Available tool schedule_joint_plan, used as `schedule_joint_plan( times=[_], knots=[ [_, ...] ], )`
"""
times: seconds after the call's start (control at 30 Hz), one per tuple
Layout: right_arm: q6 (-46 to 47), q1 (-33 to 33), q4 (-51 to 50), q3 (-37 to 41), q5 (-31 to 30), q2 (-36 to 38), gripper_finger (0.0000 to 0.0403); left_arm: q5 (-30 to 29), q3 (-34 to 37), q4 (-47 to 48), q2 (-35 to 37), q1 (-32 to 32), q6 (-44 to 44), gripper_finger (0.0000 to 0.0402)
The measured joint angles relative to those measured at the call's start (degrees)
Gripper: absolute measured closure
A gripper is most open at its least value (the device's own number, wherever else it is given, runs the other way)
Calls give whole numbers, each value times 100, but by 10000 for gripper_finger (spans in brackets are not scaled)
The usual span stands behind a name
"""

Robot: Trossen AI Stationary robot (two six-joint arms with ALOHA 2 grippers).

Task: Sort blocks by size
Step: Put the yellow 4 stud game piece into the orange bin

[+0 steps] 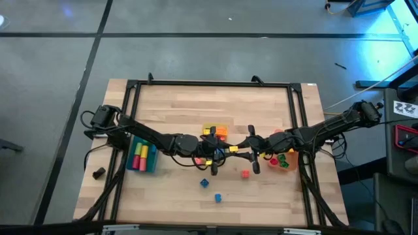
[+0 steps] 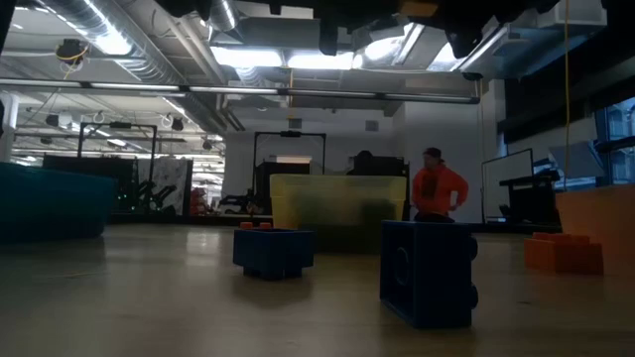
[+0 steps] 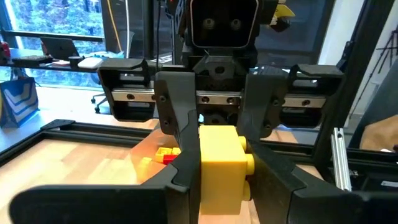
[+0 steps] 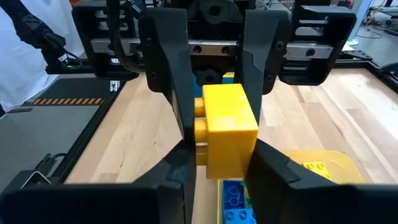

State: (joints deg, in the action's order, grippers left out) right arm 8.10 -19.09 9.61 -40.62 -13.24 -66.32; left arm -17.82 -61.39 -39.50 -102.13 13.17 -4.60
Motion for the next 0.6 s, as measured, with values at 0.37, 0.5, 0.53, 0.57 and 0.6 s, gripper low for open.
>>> schedule_joint_plan(
  times=[0.37, 0.5, 0.53, 0.57, 0.6],
  knots=[
    [180, 0, -461, -7, 244, -1, 291, 377, 0, 337, -2, -17, -8, 283],
    [225, -2, -873, -9, 245, 8, 298, 376, 9, 443, -11, -52, 46, 252],
    [226, -1, -996, -8, 245, 7, 298, 375, 7, 455, -10, -58, 33, 247],
    [228, 0, -1104, -9, 245, 7, 297, 373, 7, 469, -9, -69, 32, 242],
    [232, 0, -1223, -9, 241, 12, 294, 373, 7, 492, -9, -79, 30, 238]
  ],
)
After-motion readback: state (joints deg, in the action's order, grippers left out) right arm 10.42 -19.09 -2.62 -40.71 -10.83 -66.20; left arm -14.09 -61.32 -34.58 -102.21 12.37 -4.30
